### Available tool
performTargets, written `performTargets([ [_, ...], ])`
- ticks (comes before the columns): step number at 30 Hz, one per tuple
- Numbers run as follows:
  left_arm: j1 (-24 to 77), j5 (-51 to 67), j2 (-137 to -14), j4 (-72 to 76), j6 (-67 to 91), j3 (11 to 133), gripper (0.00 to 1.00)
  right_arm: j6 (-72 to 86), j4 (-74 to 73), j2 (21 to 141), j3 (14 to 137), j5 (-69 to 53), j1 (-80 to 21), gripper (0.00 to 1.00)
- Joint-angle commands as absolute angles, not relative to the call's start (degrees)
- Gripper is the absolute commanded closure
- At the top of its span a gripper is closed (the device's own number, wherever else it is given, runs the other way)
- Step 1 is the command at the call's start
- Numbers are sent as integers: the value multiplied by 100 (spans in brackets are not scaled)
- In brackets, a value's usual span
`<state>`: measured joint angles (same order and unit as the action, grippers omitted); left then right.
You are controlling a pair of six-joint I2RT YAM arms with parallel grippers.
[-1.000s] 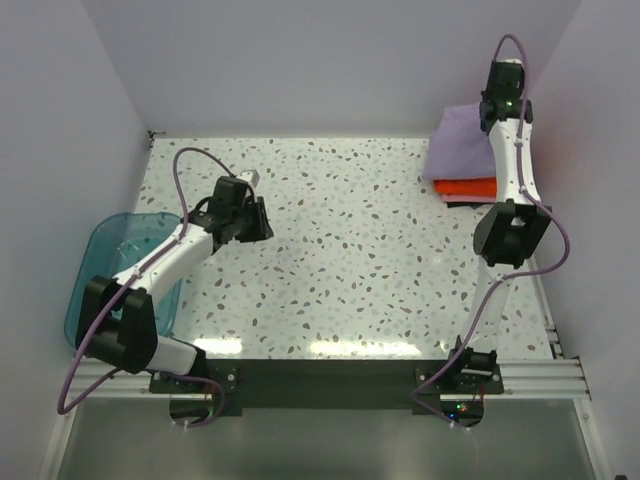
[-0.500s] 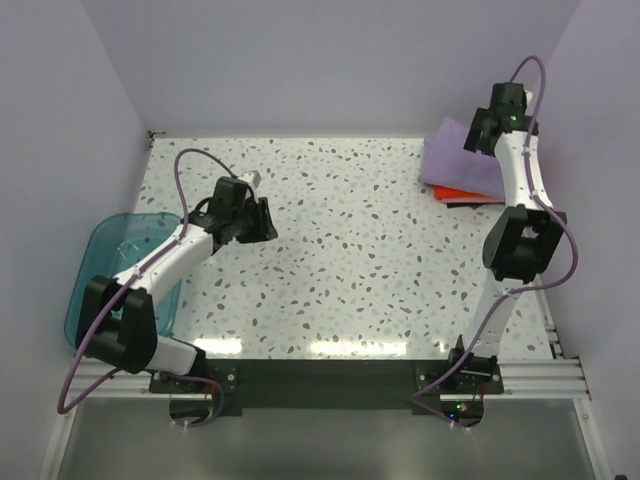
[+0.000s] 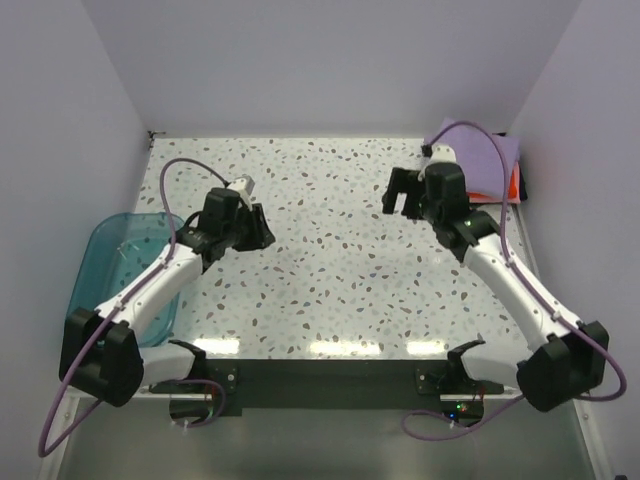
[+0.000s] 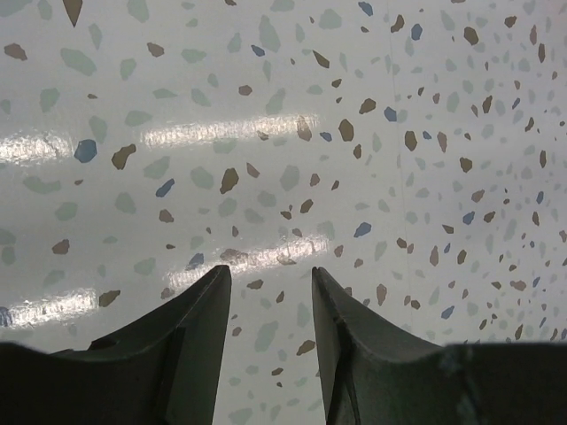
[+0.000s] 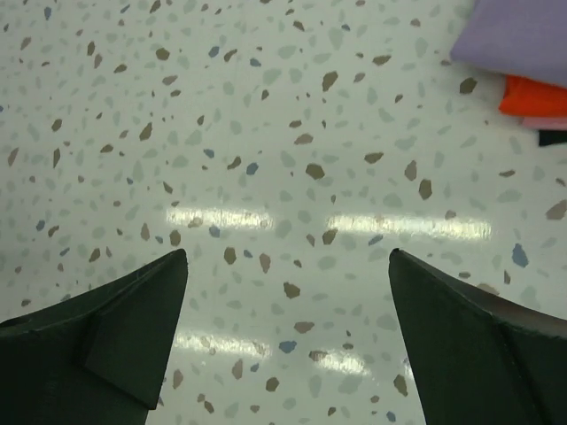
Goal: Fold and stack the t-shirts
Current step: Reset both grippers
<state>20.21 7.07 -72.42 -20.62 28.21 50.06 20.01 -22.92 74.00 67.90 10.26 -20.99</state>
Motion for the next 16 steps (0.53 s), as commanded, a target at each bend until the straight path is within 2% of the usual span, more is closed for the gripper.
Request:
performTargets([
  [1, 2214, 449, -6769, -1732, 3023, 4747, 53, 2592, -1529, 6568, 5514, 581, -2127, 1],
  [6, 2347, 264, -6469, -1574, 3181, 4360, 53, 2733, -1862, 5276, 4256, 808, -2127, 1],
  [16, 2399, 255, -6319, -1573, 3199, 4420, 53, 2628, -2514, 5001, 4430, 1475, -2127, 1],
])
